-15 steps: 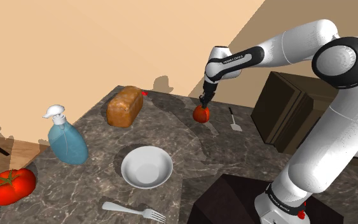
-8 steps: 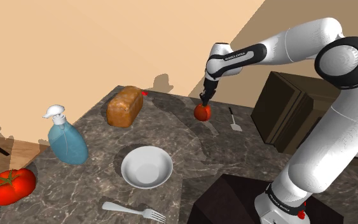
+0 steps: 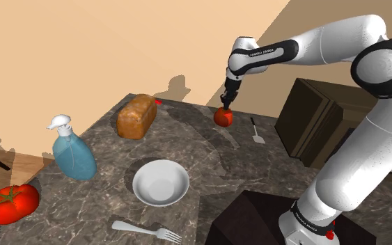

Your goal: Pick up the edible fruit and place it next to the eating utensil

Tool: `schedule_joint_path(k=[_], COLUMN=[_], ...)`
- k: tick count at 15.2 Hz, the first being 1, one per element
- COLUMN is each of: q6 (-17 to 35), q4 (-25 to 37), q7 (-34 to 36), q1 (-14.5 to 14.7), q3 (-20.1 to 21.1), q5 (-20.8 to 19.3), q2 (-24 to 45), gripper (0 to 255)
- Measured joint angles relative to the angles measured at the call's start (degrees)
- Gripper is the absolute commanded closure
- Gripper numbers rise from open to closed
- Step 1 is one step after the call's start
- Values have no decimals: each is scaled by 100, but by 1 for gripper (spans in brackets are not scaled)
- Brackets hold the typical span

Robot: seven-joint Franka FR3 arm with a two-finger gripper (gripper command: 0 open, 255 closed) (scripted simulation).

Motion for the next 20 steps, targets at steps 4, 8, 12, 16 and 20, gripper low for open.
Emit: schedule_joint_path(k=[4,8,12,16,20], q6=[-304,-606,-921,-1242,-1552], q4=[238,468,754,1055,1358], q7=[7,24,36,34,28], q1=[1,7,13,12,10], q3=[2,10,17,17,15], q5=[-10,-22,-27,-29,-29], q2=[-67,-140,-170,-190,-198], gripper=[255,255,255,255,255])
